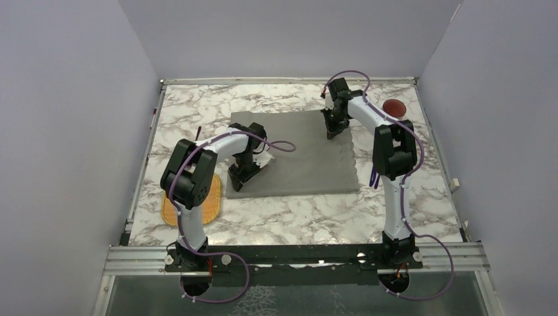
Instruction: Set the dinner table for one person
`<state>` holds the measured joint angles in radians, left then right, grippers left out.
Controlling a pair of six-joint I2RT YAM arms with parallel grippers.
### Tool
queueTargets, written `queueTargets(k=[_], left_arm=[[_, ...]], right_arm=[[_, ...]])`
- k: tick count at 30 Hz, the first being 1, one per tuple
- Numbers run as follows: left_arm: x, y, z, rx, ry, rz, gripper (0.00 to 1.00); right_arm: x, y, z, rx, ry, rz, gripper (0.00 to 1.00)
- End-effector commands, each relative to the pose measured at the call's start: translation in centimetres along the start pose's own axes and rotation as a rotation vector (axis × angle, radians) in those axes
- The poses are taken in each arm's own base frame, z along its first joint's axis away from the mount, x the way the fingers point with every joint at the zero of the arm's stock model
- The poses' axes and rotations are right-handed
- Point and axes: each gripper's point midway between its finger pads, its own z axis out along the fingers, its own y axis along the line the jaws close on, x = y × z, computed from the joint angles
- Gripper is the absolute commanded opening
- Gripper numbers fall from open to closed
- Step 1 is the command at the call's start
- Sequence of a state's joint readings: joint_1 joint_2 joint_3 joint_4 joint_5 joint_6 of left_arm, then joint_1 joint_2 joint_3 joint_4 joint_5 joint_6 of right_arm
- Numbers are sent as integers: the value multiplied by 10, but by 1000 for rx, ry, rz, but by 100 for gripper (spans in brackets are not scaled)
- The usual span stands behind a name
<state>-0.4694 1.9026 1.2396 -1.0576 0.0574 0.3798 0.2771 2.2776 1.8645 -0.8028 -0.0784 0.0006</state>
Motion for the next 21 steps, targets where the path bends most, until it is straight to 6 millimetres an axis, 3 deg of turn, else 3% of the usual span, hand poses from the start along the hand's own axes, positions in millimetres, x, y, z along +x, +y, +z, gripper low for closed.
queueTargets(k=[1,21], left_arm=[[62,-2,28,19,289,23,0],[62,-2,29,4,308,34,0]], right_arm=[[22,-52,34,206,67,-19,1],[9,-69,24,299,20,5,1]])
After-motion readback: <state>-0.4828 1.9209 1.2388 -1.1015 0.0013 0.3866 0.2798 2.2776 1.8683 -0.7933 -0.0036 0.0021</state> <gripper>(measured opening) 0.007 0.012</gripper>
